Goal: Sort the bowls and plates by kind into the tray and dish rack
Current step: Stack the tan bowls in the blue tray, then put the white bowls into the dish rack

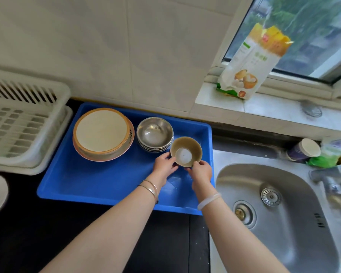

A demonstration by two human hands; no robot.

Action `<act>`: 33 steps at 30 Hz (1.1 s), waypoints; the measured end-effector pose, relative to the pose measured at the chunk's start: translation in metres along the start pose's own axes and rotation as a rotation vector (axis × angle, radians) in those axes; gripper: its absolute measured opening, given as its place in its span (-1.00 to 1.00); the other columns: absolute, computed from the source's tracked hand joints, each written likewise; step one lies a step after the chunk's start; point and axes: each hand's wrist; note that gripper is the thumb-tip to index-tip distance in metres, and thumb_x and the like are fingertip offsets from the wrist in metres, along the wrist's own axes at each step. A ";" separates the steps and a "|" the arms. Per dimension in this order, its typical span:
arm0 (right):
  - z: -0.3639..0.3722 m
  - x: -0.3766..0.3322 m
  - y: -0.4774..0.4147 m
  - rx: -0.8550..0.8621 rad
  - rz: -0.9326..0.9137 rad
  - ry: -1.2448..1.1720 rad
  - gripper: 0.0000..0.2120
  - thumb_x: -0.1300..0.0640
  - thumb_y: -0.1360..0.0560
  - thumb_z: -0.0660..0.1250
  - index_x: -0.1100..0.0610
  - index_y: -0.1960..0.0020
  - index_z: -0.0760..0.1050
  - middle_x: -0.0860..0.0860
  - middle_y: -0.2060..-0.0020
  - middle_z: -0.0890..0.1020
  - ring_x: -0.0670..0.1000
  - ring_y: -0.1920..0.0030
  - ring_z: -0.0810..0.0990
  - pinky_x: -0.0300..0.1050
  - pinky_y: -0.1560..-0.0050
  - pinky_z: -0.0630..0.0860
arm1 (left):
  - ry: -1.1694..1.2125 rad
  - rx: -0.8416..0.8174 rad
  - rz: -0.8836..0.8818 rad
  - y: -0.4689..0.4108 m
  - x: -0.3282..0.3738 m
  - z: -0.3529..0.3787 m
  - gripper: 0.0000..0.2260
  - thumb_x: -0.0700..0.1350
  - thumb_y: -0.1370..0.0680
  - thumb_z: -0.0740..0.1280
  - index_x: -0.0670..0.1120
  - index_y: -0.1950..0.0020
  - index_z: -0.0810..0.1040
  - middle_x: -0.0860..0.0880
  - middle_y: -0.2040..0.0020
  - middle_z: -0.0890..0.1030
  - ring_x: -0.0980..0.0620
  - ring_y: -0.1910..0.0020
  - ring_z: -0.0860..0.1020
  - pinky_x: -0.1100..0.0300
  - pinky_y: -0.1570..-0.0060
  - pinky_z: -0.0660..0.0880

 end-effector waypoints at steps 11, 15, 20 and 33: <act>0.009 -0.023 -0.021 -0.056 0.020 -0.180 -0.78 0.25 -0.55 0.13 0.17 -0.03 0.55 0.16 0.01 0.60 0.17 -0.07 0.62 -0.09 0.07 0.56 | -0.018 -0.017 0.018 -0.026 0.002 0.018 -0.82 -0.18 -0.60 0.17 -0.03 -0.16 0.49 0.00 0.04 0.54 0.03 -0.01 0.50 0.20 -0.04 0.45; 0.008 -0.031 -0.023 -0.078 0.036 -0.164 -0.74 0.23 -0.56 0.12 0.00 0.24 0.44 0.21 -0.01 0.59 0.19 -0.16 0.57 0.06 -0.19 0.51 | -0.016 0.016 0.045 -0.029 0.000 0.023 -0.76 -0.17 -0.60 0.17 -0.02 -0.23 0.48 -0.03 -0.05 0.51 -0.01 -0.07 0.47 0.14 -0.10 0.43; 0.005 -0.032 -0.022 -0.131 0.033 -0.125 -0.77 0.20 -0.56 0.13 -0.01 0.23 0.42 0.20 -0.14 0.55 0.18 -0.21 0.53 0.06 -0.23 0.48 | -0.017 0.044 0.042 -0.029 0.000 0.025 -0.71 -0.16 -0.60 0.16 -0.08 -0.31 0.46 -0.04 -0.09 0.52 -0.02 -0.09 0.47 0.12 -0.09 0.44; -0.009 -0.007 0.034 -0.215 -0.274 0.318 -0.70 0.15 -0.56 0.13 0.10 -0.27 0.40 0.08 -0.09 0.57 0.03 0.09 0.60 -0.05 0.06 0.53 | -0.478 0.115 0.249 0.044 0.002 -0.048 -0.67 -0.17 -0.56 0.26 -0.12 -0.33 0.44 -0.11 -0.29 0.52 -0.04 -0.26 0.49 0.04 -0.28 0.40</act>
Point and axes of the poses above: each hand's wrist, its own y-axis away from the middle knuckle, its own z-axis out of the palm, x = y × z
